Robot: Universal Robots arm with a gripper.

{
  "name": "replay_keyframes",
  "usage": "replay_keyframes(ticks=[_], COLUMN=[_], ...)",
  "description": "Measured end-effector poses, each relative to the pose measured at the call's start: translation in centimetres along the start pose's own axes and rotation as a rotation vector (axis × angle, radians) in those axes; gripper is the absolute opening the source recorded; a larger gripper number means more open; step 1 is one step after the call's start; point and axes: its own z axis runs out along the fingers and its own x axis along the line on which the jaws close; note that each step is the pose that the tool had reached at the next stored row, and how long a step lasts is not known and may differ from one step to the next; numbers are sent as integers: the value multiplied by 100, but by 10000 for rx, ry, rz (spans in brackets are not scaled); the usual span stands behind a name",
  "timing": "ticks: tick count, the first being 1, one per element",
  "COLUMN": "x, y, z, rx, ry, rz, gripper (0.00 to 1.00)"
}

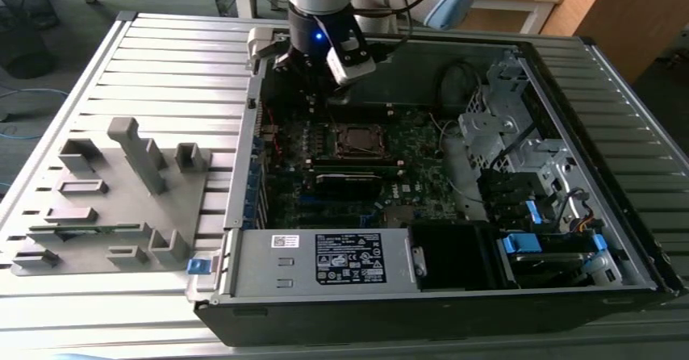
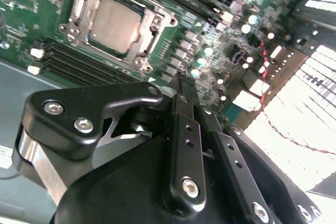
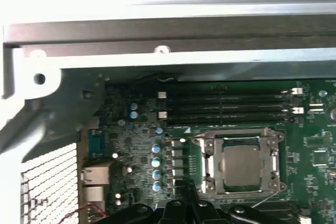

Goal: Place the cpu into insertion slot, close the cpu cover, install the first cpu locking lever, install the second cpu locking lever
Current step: 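Install the first cpu locking lever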

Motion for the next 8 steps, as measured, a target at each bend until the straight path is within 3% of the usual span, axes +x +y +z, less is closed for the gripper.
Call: replay_keyframes(ticks=[5, 8], x=[72, 83], y=[-4, -3], z=[5, 9], rx=[-12, -136], ry=[0, 6], rz=[-1, 4], gripper=[10, 10])
